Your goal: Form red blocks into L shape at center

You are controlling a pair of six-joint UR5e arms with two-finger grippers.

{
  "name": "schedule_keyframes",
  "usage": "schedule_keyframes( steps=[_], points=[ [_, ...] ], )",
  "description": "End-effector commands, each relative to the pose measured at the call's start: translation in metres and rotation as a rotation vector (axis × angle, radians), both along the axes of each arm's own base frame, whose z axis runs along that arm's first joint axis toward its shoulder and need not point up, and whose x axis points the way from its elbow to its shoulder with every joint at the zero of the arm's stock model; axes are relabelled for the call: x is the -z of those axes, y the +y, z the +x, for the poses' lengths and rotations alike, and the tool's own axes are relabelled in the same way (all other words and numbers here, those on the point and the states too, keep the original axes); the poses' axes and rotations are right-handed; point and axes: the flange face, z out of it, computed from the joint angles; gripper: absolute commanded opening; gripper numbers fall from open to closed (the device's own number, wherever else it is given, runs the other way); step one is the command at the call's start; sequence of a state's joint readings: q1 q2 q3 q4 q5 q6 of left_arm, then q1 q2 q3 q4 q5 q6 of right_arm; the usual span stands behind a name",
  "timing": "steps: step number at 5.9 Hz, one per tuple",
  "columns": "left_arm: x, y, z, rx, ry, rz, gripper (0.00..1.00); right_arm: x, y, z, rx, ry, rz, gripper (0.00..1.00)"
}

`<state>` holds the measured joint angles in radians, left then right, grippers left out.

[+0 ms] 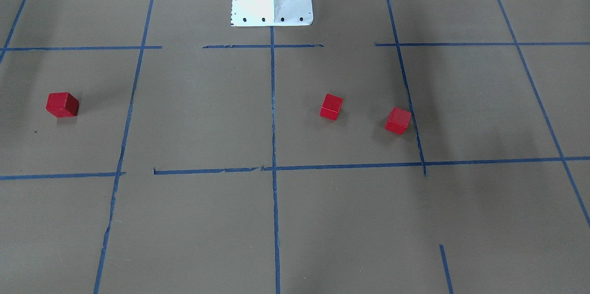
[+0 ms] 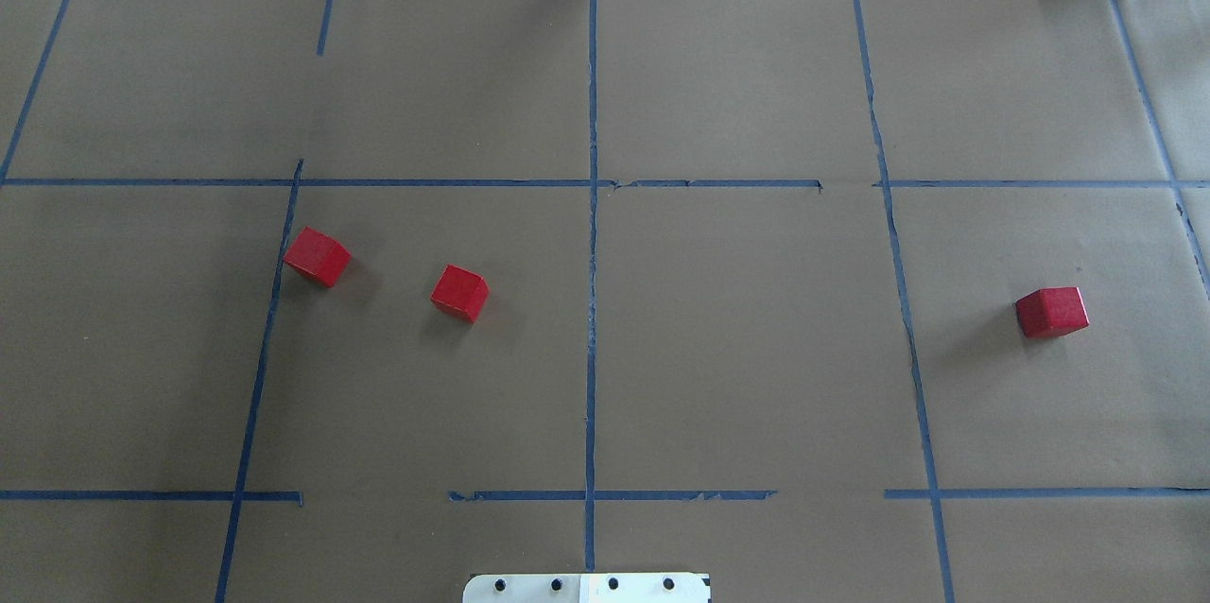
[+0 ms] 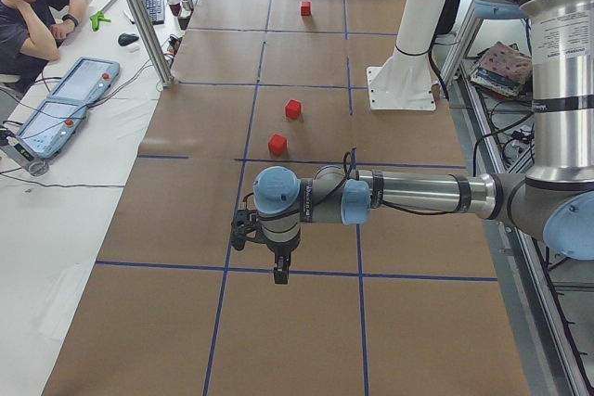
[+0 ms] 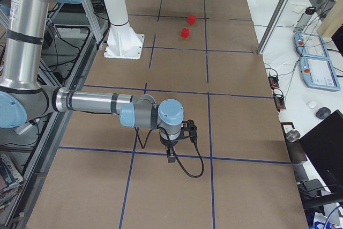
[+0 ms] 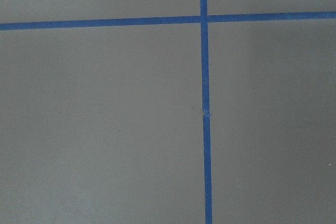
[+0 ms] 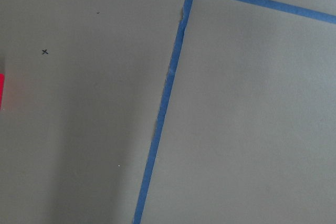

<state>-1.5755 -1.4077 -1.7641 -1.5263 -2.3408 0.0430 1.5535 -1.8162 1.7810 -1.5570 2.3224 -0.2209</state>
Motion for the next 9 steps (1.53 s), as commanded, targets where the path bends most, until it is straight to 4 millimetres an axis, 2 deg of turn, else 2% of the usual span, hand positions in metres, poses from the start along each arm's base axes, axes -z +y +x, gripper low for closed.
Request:
schedule_keyframes(
  steps=[1,2,3,4,5,6,7,9],
  points=[
    [0.007,0.002,0.001,-0.002,0.000,0.013,1.00,0.011,-0.011,-0.004,0.008,-0.001,0.037,1.00],
    [0.007,0.002,0.001,-0.002,0.000,0.011,1.00,0.035,-0.035,-0.026,0.010,-0.018,0.106,1.00],
    [0.006,0.003,0.001,-0.002,0.000,0.010,1.00,0.069,-0.064,-0.064,-0.036,-0.056,0.107,1.00],
    [0.007,0.003,0.000,0.000,0.000,0.011,1.00,0.100,-0.083,-0.121,-0.054,-0.092,0.096,1.00],
    [0.007,0.003,0.001,-0.002,0.003,0.011,1.00,0.128,-0.091,-0.175,-0.105,-0.127,0.054,1.00],
    [0.007,0.003,0.001,-0.002,0.003,0.011,1.00,0.137,-0.082,-0.223,-0.164,-0.126,0.053,1.00],
    [0.007,0.003,0.001,-0.002,0.003,0.011,1.00,0.136,-0.066,-0.257,-0.177,-0.125,0.067,1.00],
    [0.008,0.003,0.001,-0.002,0.005,0.013,1.00,0.107,-0.039,-0.270,-0.138,-0.066,0.063,1.00]
  ],
)
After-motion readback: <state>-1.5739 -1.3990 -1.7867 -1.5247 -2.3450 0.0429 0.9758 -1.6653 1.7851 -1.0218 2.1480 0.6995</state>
